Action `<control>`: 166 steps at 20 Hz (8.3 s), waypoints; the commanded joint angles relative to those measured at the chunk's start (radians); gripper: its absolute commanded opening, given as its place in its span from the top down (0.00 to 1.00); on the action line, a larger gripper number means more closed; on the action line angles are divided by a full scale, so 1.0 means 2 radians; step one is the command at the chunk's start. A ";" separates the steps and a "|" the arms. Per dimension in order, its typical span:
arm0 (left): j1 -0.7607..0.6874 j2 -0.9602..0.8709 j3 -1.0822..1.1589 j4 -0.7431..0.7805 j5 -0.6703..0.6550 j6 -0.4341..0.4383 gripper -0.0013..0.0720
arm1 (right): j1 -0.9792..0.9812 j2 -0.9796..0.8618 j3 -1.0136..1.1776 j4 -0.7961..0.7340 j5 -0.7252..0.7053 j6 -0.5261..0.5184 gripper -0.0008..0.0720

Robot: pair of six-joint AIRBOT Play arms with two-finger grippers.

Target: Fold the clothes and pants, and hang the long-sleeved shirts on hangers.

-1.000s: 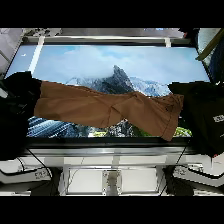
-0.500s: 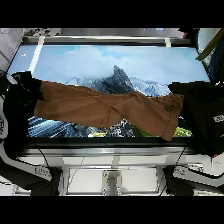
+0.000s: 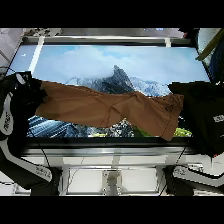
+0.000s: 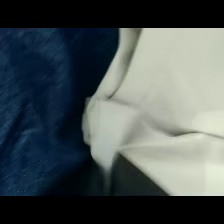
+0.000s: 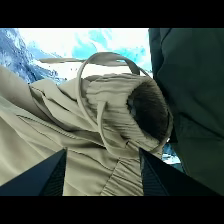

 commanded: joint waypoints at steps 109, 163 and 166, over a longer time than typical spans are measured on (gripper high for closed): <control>0.104 0.001 0.158 -0.085 -0.070 0.091 0.97 | 0.081 -0.039 -0.111 0.052 -0.092 0.007 0.46; 0.148 0.267 -0.277 -0.046 -0.100 0.064 0.03 | -0.015 0.035 -0.100 -0.041 -0.004 0.003 0.23; 0.173 0.256 -0.298 -0.106 -0.047 0.104 0.03 | -0.015 0.037 -0.103 -0.006 0.022 0.002 0.23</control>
